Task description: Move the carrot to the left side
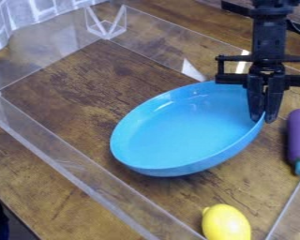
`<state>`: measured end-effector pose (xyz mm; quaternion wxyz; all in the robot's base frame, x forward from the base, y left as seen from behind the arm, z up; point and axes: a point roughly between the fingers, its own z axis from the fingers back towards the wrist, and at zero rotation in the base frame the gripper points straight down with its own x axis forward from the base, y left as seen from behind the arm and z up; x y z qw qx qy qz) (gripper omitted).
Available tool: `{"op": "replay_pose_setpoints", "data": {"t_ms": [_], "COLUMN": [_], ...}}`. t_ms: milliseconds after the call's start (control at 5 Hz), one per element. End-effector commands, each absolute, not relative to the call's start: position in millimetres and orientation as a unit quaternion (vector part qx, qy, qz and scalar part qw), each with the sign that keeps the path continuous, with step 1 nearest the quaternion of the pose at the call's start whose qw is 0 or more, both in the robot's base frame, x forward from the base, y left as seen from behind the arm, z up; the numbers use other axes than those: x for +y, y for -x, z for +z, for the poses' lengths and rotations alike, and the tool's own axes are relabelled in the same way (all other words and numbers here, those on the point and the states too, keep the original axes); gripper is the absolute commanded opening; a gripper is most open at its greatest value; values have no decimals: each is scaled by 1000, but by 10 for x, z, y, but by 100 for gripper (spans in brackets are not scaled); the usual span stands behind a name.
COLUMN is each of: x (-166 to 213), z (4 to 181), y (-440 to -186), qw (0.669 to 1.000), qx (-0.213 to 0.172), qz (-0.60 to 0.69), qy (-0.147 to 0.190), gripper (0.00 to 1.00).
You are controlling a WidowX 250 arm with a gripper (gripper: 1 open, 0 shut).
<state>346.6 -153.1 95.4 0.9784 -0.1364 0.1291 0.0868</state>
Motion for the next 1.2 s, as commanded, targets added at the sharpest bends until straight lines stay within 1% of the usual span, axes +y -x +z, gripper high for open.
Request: {"op": "replay_pose_setpoints", "data": {"t_ms": [0,200,400,600,800,1000], "x": [-1546,-1485,-1315,-1334,-1357,-1294], "z": [1252,1131,1069,1054,1045,996], "y": [-3571,-3473,-3317,-3351,-3381,-3408], "qw": [981,980,978,977,975,977], "qx": [95,101,106,106,105,109], "qz": [69,73,84,90,95,88], "qy": [152,155,158,164,170,163], "gripper": [0,0,0,100,100,100]}}
